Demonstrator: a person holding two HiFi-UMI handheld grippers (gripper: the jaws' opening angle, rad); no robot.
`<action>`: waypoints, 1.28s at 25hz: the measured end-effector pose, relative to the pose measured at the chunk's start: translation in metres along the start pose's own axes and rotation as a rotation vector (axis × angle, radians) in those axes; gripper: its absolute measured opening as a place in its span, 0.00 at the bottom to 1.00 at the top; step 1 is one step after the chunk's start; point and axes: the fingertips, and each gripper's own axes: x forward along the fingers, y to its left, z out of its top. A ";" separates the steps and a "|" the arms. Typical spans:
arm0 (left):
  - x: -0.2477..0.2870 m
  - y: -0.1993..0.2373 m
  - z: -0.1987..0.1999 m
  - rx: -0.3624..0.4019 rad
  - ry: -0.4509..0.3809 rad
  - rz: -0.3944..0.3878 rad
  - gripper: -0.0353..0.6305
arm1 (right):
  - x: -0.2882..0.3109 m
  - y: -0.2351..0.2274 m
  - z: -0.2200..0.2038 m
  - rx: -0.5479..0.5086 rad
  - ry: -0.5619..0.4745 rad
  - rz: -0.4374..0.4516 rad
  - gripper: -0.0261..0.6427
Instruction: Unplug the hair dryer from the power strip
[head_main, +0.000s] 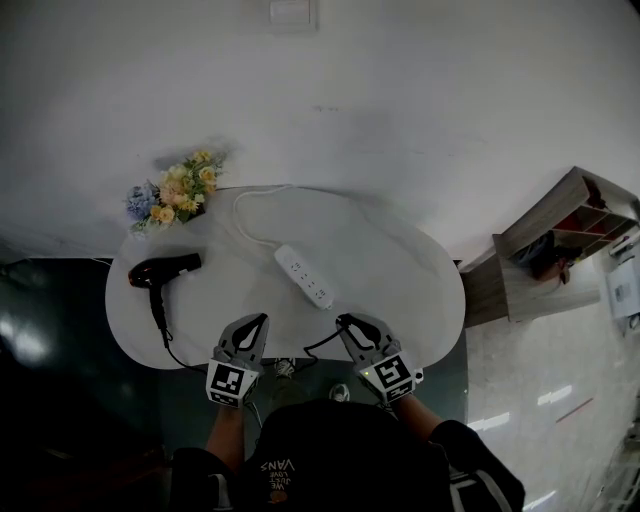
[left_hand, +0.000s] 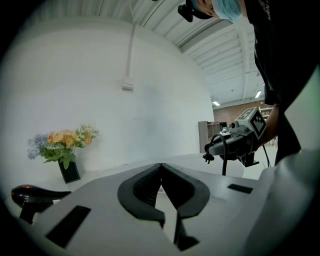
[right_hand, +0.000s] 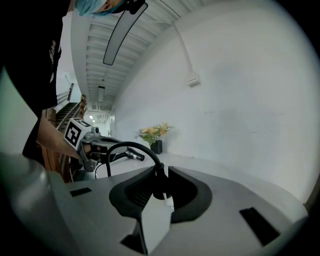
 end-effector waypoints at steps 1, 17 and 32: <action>-0.005 -0.003 0.002 0.001 -0.011 0.017 0.08 | -0.002 0.001 0.001 -0.005 -0.002 0.006 0.18; -0.054 -0.041 0.004 -0.112 -0.076 0.145 0.08 | -0.025 0.013 -0.010 -0.022 0.025 0.076 0.18; -0.058 -0.053 0.009 -0.114 -0.095 0.166 0.08 | -0.028 0.012 -0.007 -0.001 0.006 0.090 0.18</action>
